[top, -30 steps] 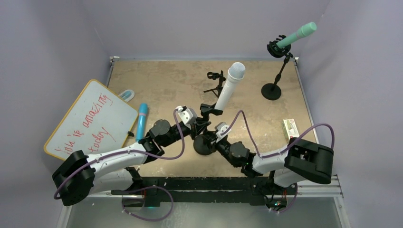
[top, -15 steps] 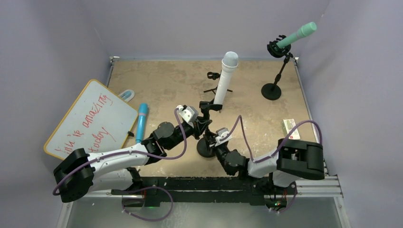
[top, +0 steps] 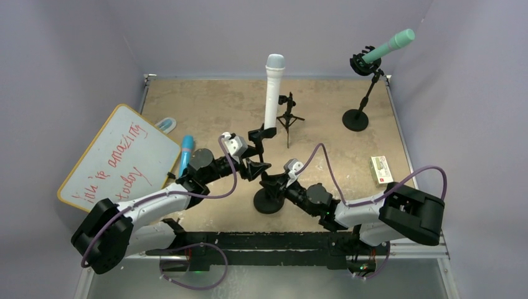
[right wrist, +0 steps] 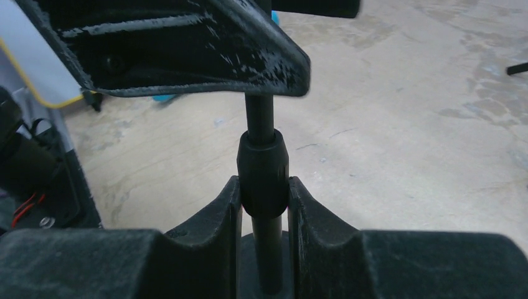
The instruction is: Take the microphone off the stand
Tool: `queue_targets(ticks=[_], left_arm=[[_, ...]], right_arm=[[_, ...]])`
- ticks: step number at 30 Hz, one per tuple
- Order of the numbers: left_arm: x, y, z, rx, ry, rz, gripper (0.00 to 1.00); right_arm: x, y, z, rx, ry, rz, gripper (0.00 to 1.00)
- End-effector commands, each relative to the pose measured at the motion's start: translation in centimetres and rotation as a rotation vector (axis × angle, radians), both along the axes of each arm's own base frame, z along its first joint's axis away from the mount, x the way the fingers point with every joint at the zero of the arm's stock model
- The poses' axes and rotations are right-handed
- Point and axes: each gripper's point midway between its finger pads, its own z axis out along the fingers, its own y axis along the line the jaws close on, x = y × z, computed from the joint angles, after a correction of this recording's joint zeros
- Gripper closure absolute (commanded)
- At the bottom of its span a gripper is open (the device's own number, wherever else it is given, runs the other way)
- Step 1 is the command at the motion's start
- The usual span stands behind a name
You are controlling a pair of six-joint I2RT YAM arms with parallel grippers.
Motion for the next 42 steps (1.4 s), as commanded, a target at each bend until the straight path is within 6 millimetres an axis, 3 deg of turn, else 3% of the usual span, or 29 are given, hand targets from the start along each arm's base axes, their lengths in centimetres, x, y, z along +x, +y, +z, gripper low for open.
queue_targets(ticks=[1,11,20,24,27,32,37,42], left_arm=[[-2.1,-1.3,1.9,-0.053,-0.085,-0.192,0.42],[-1.3,-0.8,3.0,-0.146,-0.075,-0.156,0.56],[-0.7,-0.1,3.8,-0.183,-0.047,-0.089,0.99],[-0.9,-0.3,3.7,-0.168,-0.043,-0.067,1.0],[-1.3,-1.1,3.2,-0.11,-0.076,-0.022,1.0],[-1.4,-0.8,4.2,-0.129,-0.128,0.048,1.0],[-1.5,-0.8,3.6,-0.102,-0.136,0.037,1.0],[-1.8,-1.0,2.3,-0.062,-0.131,0.013,1.0]], right_arm=[[-1.8,2.1,1.8,0.063,-0.012,0.155,0.94],[-1.7,1.5,1.4,0.059,-0.015,0.145,0.94],[-1.1,1.6,0.8,0.047,-0.007,0.113,0.94],[0.8,1.4,1.5,0.055,0.012,0.002,0.94],[1.7,0.3,2.2,0.009,-0.002,-0.249,0.95],[0.9,-1.6,3.0,-0.064,-0.076,-0.52,0.94],[0.0,-0.5,1.8,-0.041,-0.056,-0.429,0.86],[-1.4,0.0,2.4,0.095,0.002,-0.229,0.55]])
